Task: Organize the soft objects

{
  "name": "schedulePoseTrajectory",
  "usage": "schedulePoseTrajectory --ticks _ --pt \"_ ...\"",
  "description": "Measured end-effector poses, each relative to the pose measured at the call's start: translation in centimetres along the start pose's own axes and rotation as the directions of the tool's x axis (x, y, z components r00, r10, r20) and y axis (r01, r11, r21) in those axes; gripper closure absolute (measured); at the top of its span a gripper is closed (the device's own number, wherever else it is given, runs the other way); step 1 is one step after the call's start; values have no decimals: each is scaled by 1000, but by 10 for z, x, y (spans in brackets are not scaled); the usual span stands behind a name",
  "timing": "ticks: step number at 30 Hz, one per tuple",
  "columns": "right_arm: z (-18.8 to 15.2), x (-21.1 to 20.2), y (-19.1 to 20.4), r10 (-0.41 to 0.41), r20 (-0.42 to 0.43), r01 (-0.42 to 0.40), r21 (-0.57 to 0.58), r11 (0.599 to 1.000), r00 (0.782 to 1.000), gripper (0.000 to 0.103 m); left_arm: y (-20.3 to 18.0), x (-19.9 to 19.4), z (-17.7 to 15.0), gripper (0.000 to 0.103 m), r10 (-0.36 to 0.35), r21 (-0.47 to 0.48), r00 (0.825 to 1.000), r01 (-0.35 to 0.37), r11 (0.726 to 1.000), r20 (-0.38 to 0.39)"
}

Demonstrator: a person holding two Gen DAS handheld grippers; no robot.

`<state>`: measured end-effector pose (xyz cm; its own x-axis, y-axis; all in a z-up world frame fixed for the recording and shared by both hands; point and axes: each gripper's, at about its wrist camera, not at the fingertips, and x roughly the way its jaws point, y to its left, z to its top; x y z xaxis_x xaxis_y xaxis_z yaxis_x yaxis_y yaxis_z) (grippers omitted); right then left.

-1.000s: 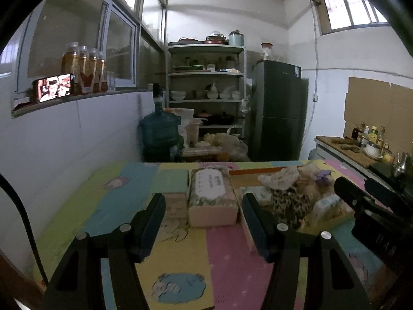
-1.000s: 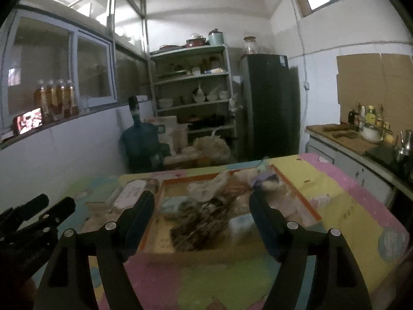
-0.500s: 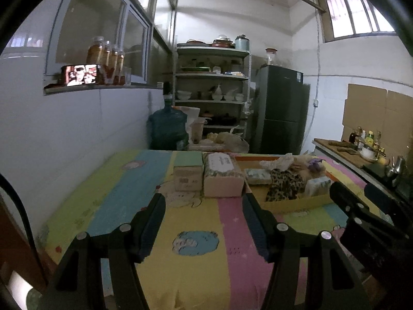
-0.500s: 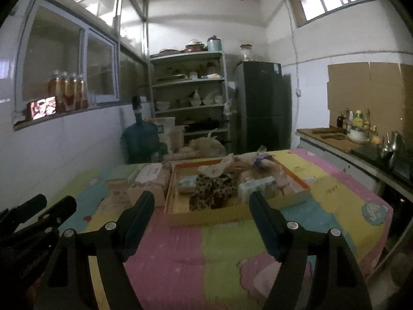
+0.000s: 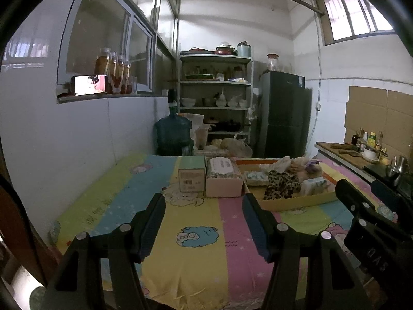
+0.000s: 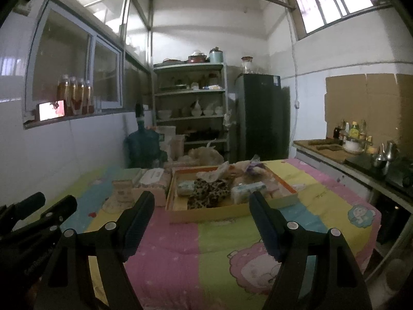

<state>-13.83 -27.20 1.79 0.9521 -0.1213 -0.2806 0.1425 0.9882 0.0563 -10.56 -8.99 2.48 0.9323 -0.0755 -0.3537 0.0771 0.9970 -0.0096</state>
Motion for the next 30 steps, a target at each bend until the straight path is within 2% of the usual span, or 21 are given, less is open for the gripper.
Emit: schedulePoseTrajectory --ticks 30 --pt "0 -9 9 20 9 -20 -26 999 1000 26 6 -6 0 41 5 -14 1000 -5 1000 2"
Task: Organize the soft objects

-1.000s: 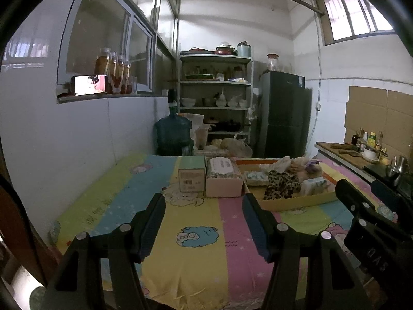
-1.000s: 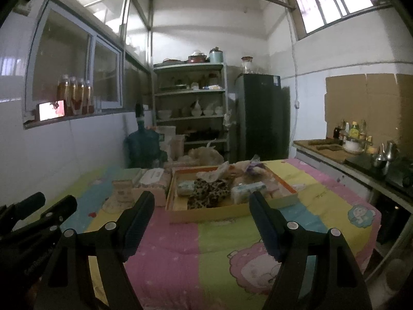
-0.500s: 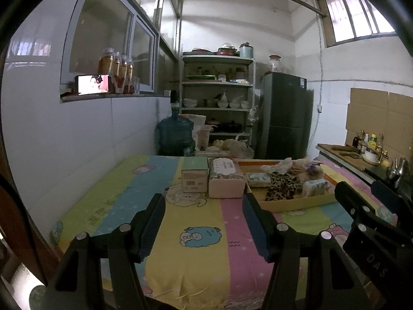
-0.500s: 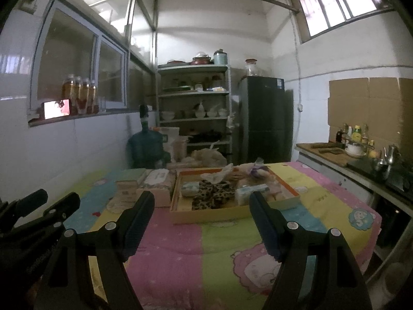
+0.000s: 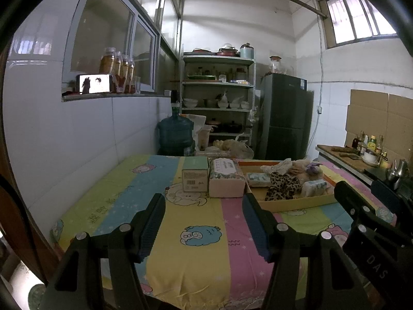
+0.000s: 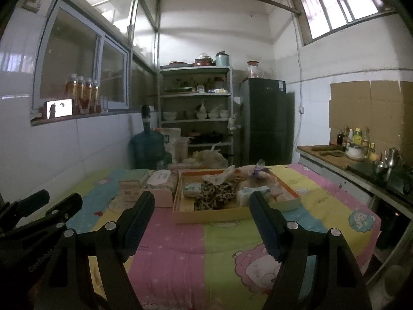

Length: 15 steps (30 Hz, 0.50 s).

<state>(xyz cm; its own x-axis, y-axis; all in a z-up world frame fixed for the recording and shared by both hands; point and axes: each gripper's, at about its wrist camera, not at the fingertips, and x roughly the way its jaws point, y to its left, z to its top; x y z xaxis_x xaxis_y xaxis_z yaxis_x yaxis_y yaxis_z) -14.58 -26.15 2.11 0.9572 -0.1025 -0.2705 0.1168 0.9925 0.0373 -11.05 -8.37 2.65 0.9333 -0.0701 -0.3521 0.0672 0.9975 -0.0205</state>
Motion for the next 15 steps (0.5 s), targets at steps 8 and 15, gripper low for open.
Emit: schedulePoseTrajectory --ticks 8,15 --pt "0 0 1 -2 2 2 0 1000 1000 26 0 0 0 41 -1 0 1000 1 1000 0" --pt "0 -1 1 -1 3 1 0 1000 1000 26 1 -1 0 41 -1 -1 1000 1 1000 1"
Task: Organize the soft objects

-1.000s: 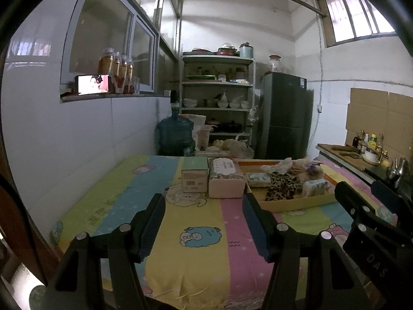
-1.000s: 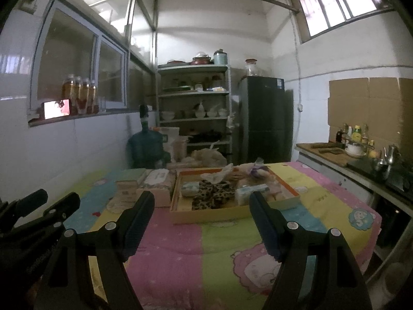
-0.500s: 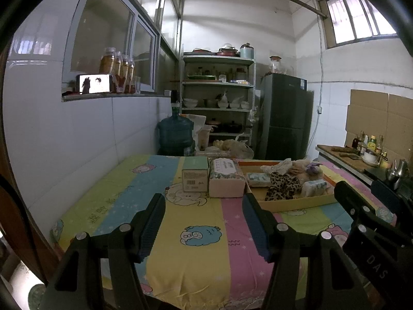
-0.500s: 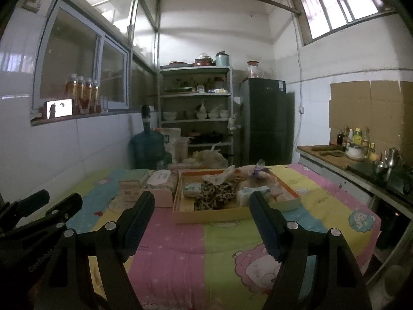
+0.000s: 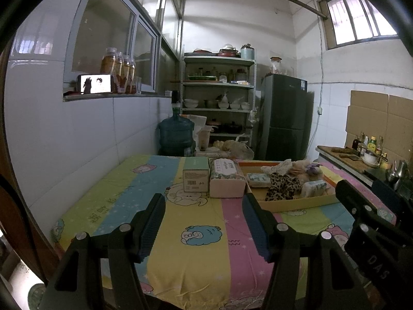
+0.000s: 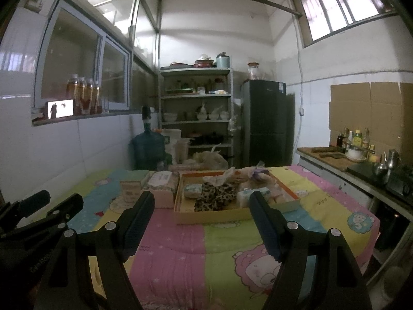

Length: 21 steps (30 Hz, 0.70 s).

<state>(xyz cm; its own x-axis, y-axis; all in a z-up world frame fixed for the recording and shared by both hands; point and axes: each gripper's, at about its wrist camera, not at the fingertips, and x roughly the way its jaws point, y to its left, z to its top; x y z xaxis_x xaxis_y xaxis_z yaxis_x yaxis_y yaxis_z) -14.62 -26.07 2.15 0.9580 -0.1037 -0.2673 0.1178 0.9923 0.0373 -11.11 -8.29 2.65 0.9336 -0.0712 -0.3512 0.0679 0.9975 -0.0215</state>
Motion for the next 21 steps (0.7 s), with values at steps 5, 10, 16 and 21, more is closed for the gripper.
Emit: schedulePoseTrajectory --ticks 5,10,16,21 --pt "0 0 0 1 -1 -1 -1 1000 1000 26 0 -2 -1 41 3 0 1000 -3 1000 1" --pt "1 -1 1 0 2 0 -2 1000 1000 26 0 -3 -1 41 2 -2 1000 -2 1000 2" --pt "0 -1 1 -1 2 1 -3 1000 1000 26 0 -3 -1 41 3 -2 1000 -3 1000 3" --pt "0 -1 1 -2 1 2 -3 1000 1000 26 0 -3 -1 41 3 -3 1000 -3 1000 2"
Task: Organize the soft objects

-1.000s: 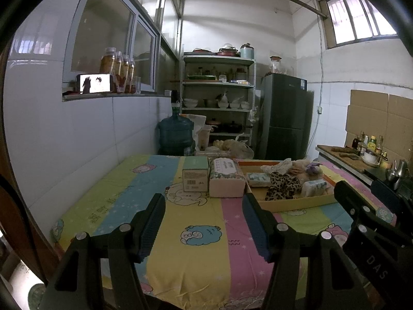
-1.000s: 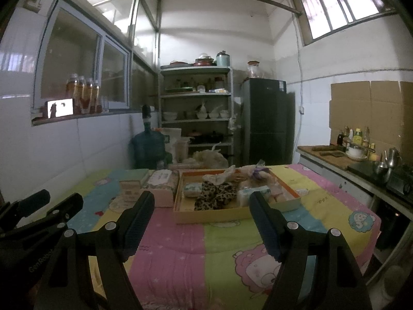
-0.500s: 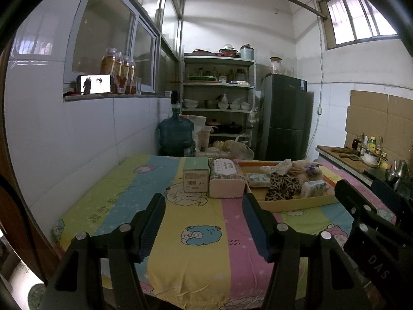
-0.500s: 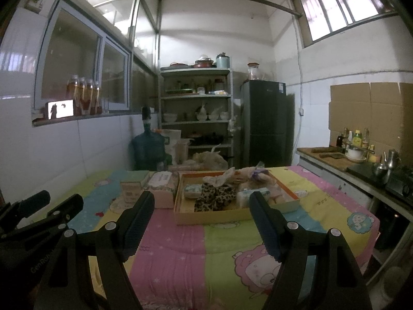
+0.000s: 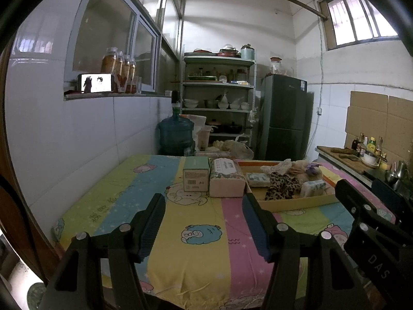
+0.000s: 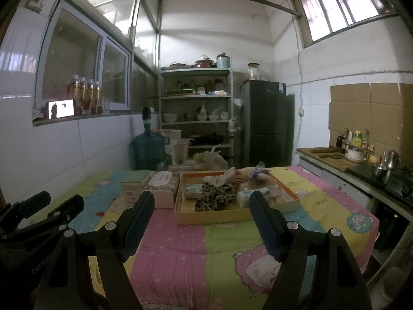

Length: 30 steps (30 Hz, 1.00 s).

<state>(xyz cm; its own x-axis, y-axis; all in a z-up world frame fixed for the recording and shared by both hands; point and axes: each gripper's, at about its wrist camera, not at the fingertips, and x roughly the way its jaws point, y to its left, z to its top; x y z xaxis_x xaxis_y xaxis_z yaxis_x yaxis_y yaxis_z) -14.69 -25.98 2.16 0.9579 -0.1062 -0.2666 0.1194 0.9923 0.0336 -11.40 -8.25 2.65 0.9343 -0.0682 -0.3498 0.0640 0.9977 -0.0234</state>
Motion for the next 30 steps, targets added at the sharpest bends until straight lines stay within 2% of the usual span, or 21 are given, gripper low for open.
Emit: schedulePoseTrajectory --ticks 10,30 --pt "7 -13 0 -7 11 7 -9 1000 1000 26 -3 -6 0 41 6 -4 1000 -6 1000 5" --pt "4 -5 -4 -16 0 16 -4 1000 1000 26 -5 -6 0 41 7 -11 1000 -7 1000 6"
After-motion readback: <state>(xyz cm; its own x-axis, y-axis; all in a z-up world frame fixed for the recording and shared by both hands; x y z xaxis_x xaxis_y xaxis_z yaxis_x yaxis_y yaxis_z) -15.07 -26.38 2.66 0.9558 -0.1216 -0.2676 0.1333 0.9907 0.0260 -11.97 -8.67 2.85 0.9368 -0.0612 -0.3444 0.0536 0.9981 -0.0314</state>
